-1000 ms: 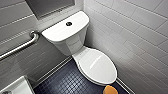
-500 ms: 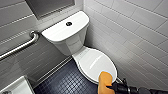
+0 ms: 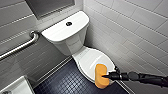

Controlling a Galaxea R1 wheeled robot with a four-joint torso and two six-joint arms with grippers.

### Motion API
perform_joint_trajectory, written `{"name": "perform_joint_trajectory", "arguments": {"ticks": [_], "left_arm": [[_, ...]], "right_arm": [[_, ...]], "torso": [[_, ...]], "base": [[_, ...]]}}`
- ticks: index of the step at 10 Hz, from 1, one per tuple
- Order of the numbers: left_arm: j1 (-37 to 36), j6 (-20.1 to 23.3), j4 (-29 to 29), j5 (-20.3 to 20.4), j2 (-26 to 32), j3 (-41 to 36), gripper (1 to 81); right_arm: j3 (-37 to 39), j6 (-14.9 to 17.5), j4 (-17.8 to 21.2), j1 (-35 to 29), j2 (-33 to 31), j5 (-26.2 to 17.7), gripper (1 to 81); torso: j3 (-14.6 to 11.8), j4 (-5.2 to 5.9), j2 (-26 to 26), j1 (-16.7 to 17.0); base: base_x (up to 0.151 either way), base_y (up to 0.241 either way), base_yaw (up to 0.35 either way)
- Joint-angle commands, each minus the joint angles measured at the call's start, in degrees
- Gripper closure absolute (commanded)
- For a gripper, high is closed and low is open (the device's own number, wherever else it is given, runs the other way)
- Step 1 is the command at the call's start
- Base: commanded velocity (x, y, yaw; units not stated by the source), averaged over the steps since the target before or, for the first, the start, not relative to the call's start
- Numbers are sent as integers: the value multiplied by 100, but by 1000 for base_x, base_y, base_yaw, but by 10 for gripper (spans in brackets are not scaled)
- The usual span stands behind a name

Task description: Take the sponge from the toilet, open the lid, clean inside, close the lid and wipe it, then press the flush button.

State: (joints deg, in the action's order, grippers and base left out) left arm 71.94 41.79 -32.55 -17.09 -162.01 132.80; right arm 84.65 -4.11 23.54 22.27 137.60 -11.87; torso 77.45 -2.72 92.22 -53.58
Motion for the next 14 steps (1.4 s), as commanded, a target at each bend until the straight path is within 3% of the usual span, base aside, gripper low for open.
{"name": "perform_joint_trajectory", "arguments": {"ticks": [1,5,10,14], "left_arm": [[106,22,-67,-664,37,-79,10],[106,22,-76,-629,37,-61,10],[106,31,-76,-620,55,-44,10],[106,22,-59,-603,19,-44,10]], "right_arm": [[1586,-55,169,-1166,1358,-1027,811],[2712,-55,90,-1773,2423,-1405,811],[3997,-64,-42,-1528,3277,-1388,811],[3121,-64,-104,-1044,2576,-1388,811]], "torso": [[0,0,0,0],[0,0,-2,0],[0,0,-2,0],[0,0,-2,0]], "base": [[0,0,0],[0,0,0],[0,0,0],[0,0,0]]}}
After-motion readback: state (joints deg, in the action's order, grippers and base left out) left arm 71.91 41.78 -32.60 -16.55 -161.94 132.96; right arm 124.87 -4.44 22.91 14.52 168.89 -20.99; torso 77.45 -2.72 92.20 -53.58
